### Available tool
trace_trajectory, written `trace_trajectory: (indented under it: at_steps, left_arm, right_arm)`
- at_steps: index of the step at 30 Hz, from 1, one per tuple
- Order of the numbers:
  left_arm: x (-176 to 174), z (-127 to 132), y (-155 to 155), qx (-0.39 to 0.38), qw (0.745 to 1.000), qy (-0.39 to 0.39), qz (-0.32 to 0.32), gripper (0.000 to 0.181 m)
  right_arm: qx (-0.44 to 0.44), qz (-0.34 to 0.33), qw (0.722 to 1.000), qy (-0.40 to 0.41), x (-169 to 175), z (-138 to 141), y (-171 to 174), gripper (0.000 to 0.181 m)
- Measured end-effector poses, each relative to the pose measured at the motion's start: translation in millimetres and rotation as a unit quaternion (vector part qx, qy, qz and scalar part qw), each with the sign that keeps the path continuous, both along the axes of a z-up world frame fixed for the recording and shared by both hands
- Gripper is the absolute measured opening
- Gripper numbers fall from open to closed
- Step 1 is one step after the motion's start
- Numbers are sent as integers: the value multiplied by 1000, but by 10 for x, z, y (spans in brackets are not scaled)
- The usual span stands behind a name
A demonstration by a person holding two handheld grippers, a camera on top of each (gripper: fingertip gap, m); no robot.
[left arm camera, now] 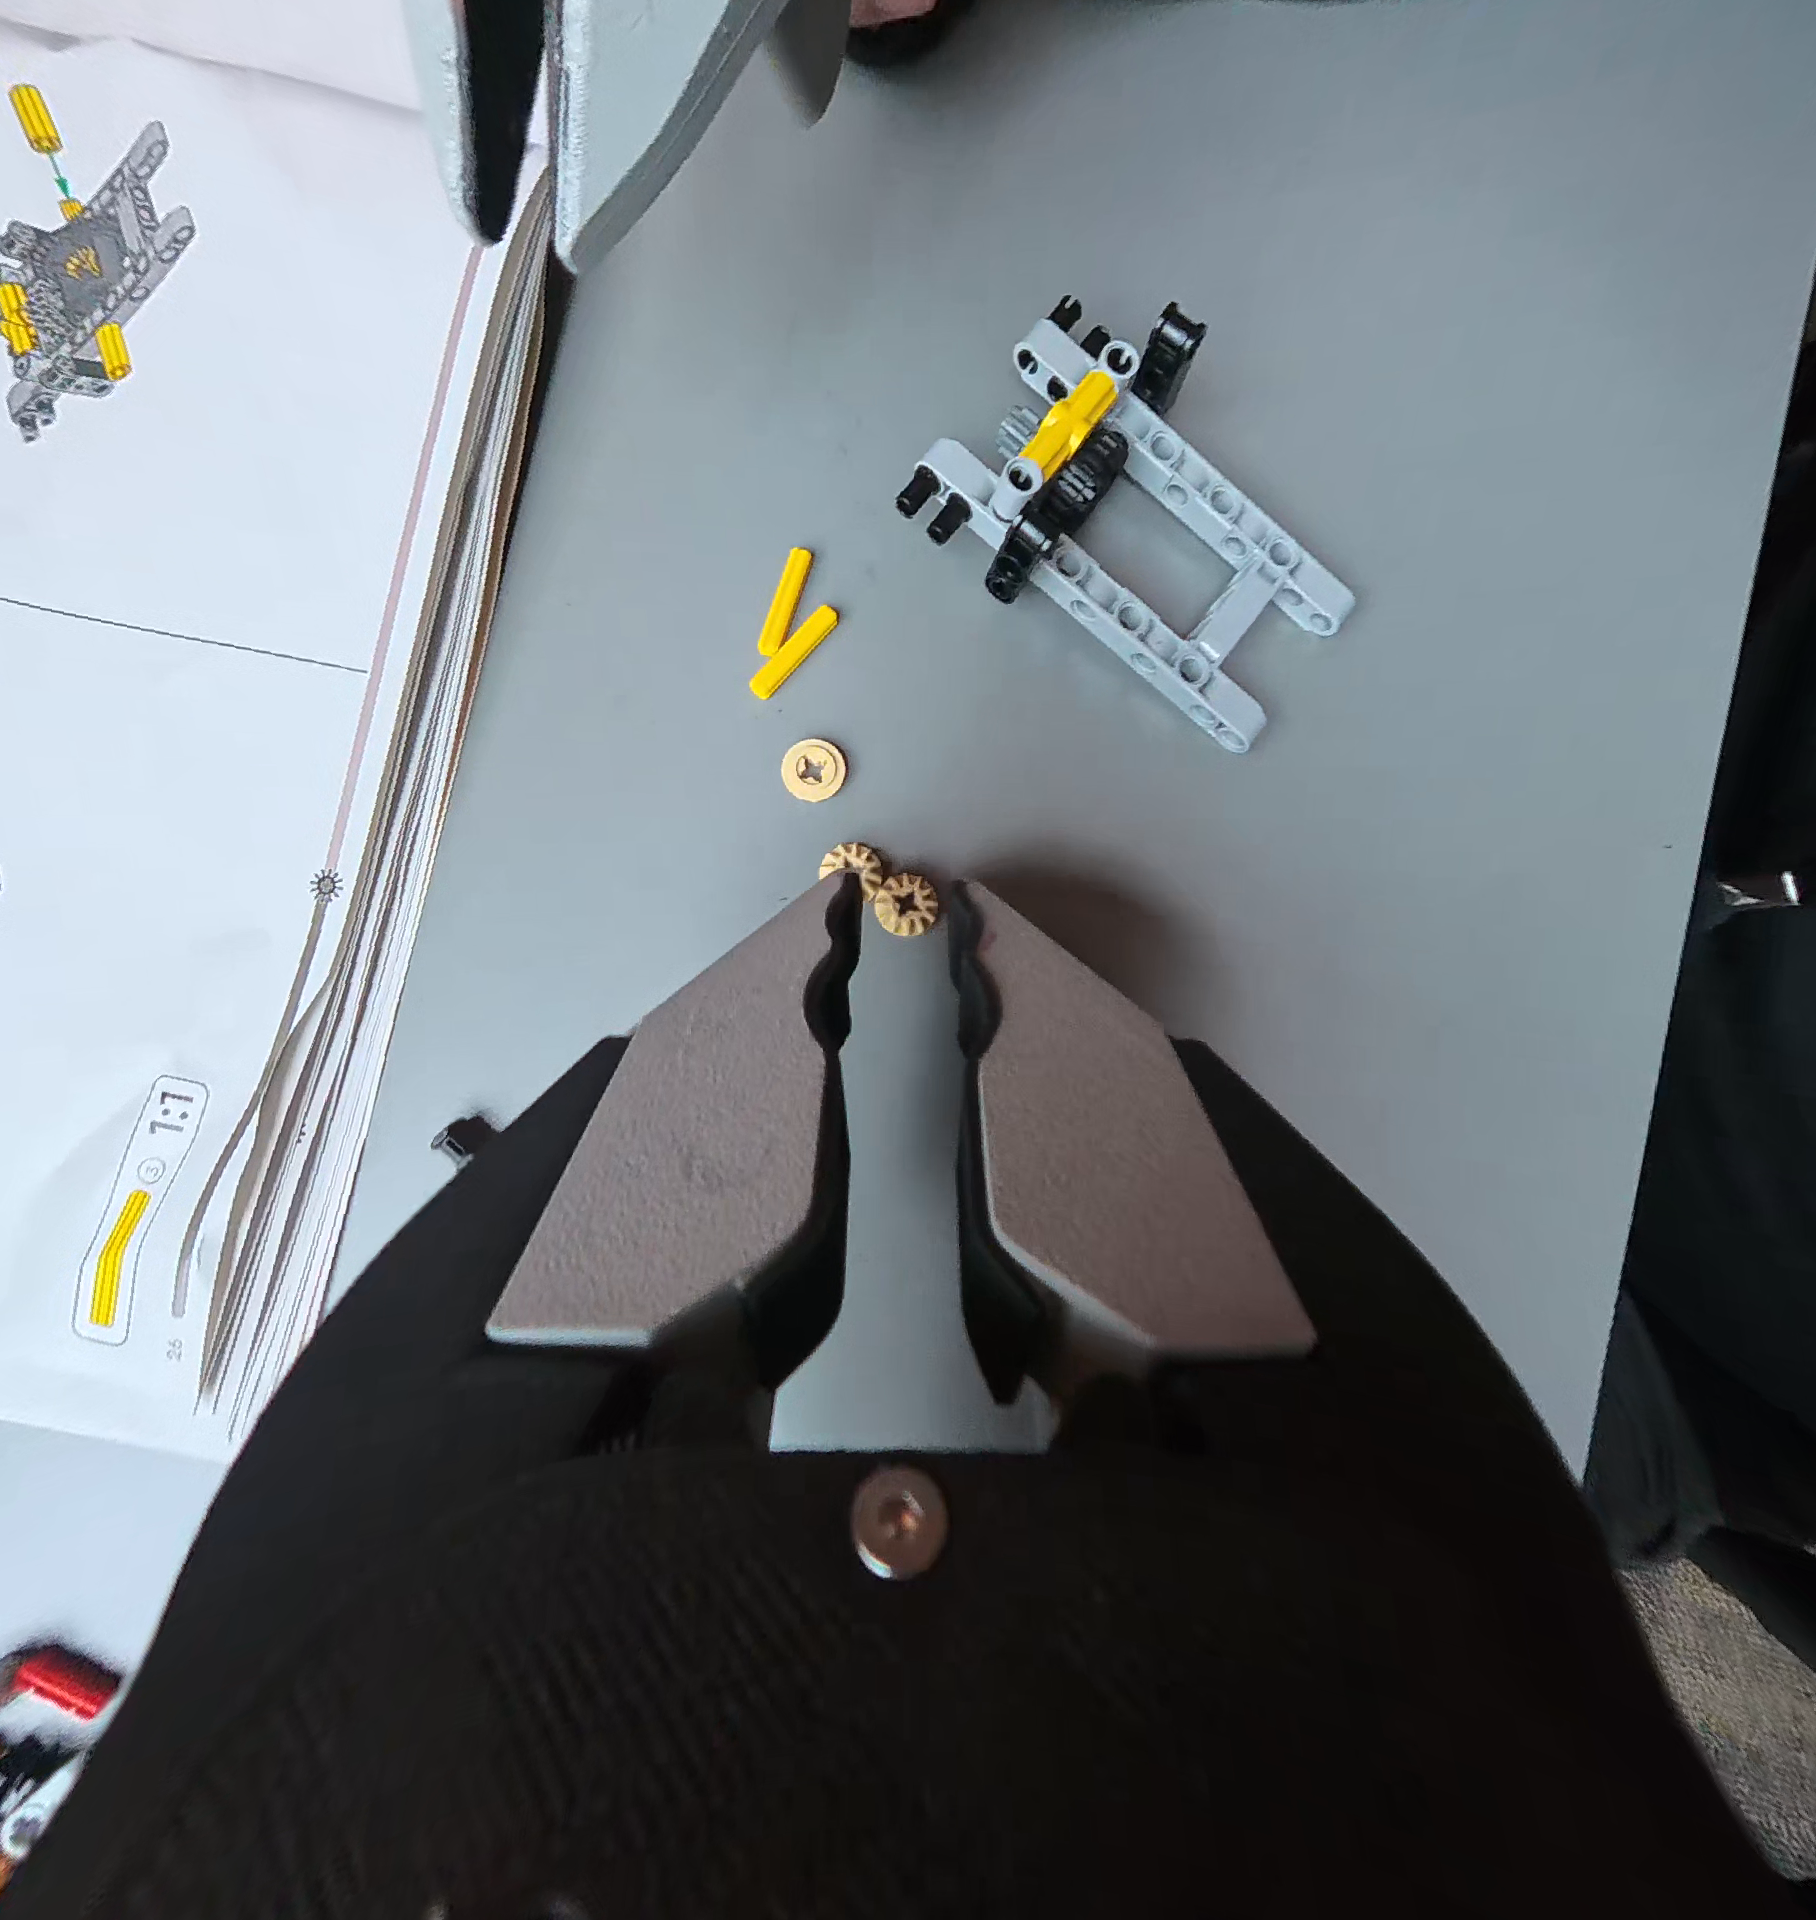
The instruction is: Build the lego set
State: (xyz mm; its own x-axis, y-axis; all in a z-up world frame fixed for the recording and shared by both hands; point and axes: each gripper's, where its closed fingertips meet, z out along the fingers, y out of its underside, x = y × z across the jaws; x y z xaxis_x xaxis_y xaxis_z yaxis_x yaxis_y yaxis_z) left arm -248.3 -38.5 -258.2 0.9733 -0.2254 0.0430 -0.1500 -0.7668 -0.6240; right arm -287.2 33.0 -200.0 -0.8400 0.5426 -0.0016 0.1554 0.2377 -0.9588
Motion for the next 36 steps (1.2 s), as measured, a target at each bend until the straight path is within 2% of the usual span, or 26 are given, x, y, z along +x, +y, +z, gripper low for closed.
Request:
trace_trajectory:
  at_steps: [7,12,22,28,36]
  left_arm:
    - [-179,59,-143,28,999,-4,38,14]
    - [-486,153,-116,137,983,50,113,14]
    - [-477,305,-133,181,975,65,107,11]
    - [-513,310,-153,183,975,48,118,11]
    - [-525,290,-151,179,975,65,116,10]
  right_arm:
    - [-2,-1,1000,1,-1,7,6,5]
    - [-3,0,1000,-5,-5,1,5,6]
    - [-10,0,1000,-13,-25,6,17,7]
    - [-10,1,1000,-11,-19,8,15,7]
    - [-7,2,1000,-10,-15,4,11,7]
